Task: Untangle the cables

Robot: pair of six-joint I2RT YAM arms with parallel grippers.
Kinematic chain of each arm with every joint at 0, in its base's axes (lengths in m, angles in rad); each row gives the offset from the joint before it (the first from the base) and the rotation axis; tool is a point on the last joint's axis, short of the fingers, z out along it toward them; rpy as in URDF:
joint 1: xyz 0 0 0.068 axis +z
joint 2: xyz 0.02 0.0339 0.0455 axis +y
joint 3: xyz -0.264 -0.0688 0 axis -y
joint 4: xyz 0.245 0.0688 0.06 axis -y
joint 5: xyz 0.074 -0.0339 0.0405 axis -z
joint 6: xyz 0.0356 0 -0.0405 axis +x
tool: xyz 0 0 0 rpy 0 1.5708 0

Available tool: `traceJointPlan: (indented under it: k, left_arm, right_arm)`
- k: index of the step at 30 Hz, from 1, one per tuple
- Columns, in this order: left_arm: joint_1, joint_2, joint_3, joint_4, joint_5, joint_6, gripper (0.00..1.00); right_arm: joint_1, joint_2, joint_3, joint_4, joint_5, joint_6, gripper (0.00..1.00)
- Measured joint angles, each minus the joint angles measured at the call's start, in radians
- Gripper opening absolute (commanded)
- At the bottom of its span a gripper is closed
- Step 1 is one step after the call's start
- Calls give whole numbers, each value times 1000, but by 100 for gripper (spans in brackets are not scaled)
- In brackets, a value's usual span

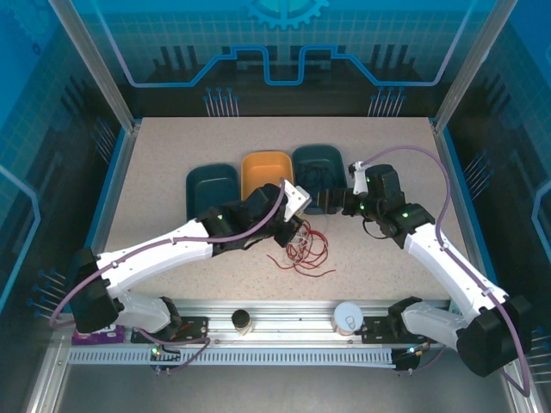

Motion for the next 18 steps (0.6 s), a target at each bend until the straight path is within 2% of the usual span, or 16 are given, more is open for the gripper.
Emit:
traceJointPlan:
  k: [3,6,18]
  left_arm:
    - [0,-18,-9,1,0,-8,0]
    - [0,-38,-24,3,-6,-26,0]
    - [0,-277,-78,37,-26,-48,0]
  right_arm:
    - [0,-3,-43,43,-88,-2,92]
    - [1,-3,-82,74,-159,10,88]
    - [56,29,-122,148,-281,21,85]
